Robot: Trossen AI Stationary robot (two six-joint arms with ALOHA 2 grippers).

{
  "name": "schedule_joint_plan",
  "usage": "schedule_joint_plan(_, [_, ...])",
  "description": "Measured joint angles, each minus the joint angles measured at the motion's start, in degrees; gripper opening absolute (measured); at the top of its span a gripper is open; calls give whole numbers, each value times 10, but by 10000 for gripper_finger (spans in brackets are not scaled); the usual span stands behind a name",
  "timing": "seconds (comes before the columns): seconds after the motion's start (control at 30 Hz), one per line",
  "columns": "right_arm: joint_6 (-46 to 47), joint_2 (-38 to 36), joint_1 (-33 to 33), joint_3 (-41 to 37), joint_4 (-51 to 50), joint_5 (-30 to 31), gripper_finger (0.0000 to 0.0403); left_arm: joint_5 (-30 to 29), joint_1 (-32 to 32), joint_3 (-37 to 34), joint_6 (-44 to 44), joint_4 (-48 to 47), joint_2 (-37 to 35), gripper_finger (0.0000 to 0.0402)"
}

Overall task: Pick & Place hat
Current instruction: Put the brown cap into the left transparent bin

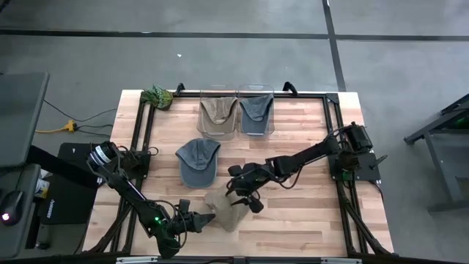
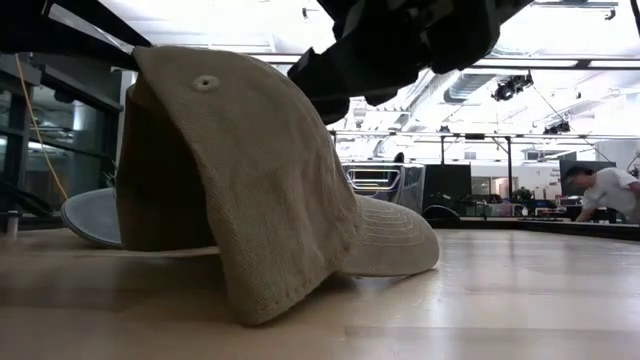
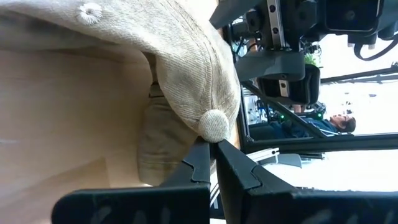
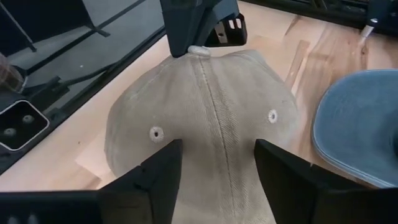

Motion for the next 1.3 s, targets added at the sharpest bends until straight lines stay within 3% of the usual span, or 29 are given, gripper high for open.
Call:
schedule_joint_plan(0.23, [1, 0, 0, 0, -2, -16, 132, -2, 0, 0, 0, 4, 0, 0])
schedule_joint_plan(0.53, [17, 0, -3, 0, -3, -14, 100, -13, 0, 0, 10, 14, 0, 0])
schedule_joint_plan(0.77, [26, 0, -1, 0, -2, -16, 12, -17, 0, 0, 10, 17, 0, 0])
schedule_joint_plan(1.3, [91, -7, -1, 0, 8, -11, 2, -18, 0, 0, 11, 28, 0, 1])
